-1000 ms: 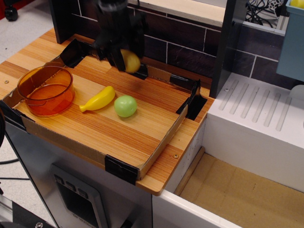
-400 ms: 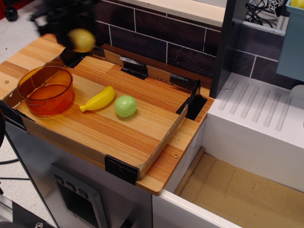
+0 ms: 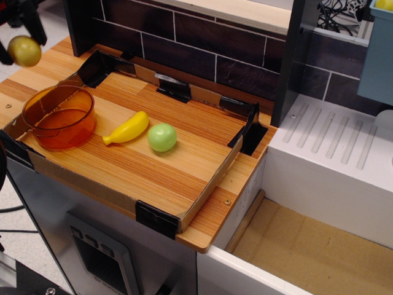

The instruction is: Put potato in pot

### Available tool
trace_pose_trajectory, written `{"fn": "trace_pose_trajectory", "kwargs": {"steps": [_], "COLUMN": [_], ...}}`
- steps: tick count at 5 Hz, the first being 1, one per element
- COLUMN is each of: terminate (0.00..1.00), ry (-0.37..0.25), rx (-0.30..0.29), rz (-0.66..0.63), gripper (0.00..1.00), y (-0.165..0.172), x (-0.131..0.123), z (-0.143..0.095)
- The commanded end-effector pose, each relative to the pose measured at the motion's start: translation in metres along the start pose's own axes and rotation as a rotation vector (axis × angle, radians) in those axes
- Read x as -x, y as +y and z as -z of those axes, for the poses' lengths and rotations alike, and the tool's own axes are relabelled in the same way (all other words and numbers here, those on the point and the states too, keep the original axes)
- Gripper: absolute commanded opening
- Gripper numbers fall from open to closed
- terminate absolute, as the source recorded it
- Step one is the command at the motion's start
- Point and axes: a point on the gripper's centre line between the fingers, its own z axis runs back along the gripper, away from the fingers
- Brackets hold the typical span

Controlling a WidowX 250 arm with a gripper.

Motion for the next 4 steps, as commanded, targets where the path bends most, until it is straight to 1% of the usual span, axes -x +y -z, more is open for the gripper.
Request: {"fn": "trace_pose_trajectory", "kwargs": {"steps": [1,2,3,4], "terminate": [0.00,0.00,0.00,0.00], "ry": [-0.108,-0.134,-0.138,-0.141], "rx": [-0.060,-0.056,-0.056,-0.043], "rz": [0.053,0.047,0.038,0.024], "gripper": [0.00,0.00,1.00,1.00], "y": [-0.004,-0.006,-0.010,-0.018], "x": [-0.003,-0.001,-0.006,-0.010], "z": [0.018,0.027,0.029,0.027]}}
